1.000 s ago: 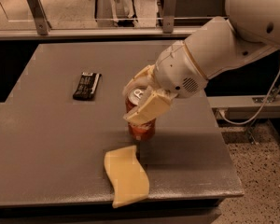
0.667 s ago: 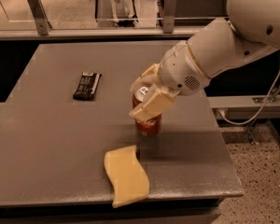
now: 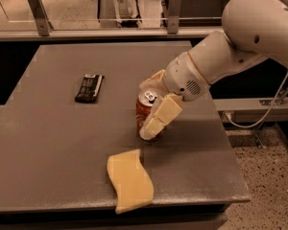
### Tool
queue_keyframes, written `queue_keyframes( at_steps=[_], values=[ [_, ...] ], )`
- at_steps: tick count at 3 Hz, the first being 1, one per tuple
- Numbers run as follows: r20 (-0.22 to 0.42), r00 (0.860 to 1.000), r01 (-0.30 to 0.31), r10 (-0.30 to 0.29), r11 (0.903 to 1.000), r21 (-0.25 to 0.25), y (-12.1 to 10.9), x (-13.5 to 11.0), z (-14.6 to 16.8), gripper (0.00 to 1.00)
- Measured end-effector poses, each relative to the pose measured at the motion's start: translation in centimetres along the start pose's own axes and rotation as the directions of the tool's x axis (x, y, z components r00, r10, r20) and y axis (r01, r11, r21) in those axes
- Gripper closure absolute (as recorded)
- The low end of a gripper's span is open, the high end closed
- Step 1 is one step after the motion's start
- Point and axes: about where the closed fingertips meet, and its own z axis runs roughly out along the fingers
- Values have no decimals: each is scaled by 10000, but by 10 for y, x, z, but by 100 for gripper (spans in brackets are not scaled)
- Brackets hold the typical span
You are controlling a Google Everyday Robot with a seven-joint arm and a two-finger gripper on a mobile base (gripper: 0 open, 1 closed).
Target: Move coke can near sponge
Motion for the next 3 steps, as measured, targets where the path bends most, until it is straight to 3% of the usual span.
queue_keyframes(
  at_steps=[1,2,3],
  values=[
    [-17,10000,-89,90,9992,401,-8,7,-10,0],
    [-594,9980,-101,216,9825,1861,-21,32,-38,0],
    [-585,9974,-247,427,9600,2789,-33,60,-63,0]
  ],
)
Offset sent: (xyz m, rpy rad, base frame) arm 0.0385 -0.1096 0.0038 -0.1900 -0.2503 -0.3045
